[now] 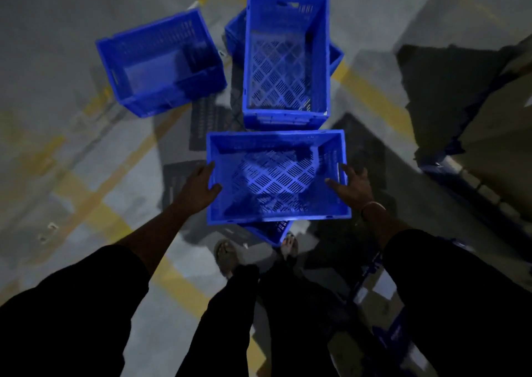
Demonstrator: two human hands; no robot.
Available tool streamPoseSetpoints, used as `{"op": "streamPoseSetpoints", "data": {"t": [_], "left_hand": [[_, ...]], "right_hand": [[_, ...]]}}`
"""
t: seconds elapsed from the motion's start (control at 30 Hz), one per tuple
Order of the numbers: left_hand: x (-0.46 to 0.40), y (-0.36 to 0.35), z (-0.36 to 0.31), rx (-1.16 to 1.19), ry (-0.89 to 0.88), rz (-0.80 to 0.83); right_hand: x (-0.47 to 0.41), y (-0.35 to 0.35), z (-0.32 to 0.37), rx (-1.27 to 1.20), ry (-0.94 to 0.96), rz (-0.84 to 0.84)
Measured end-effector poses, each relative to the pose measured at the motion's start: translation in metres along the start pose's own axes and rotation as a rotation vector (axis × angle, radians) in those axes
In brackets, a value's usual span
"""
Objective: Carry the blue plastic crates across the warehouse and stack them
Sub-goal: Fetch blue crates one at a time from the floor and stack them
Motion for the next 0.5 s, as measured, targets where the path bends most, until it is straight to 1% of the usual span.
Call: {"op": "streamPoseSetpoints", "data": {"t": [0.07,0.17,0.2,0.33,0.43,0.5], "left_hand": [[-0.032,-0.023,0.019,-0.007,0.044,-0.026],[-0.09,-0.067,0.075,-0.008,0.134,-0.032],[-0.101,-0.076,0.084,-0.012,0.147,-0.041],[-0.11,-0.088,0.06,0.067,0.141,-0.026],[-0.121,-0.098,0.057,0.157,0.215,-0.058],[-0.124,-0.101,0.058,0.175,0.252,-0.091]], "right_hand": [[-0.036,-0.017,-0.015,0.012,-0.008,0.021],[-0.081,-0.039,-0.035,0.013,-0.045,0.033],[-0.095,-0.047,-0.04,0.016,-0.052,0.039],[-0.132,-0.067,-0.048,-0.023,-0.057,0.064],[-0.151,-0.078,-0.055,-0.03,-0.055,0.034],[-0.156,-0.079,-0.054,-0.024,-0.051,0.013]]}}
Point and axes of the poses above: each hand's wrist, its own x-axis away from the middle knuckle, its own y-axis out of the back of the hand, z = x × y, the point moved 2 cm from there along -x, towards the middle knuckle, and after that the axes turned 2 degrees about y, right-handed, at the moved point
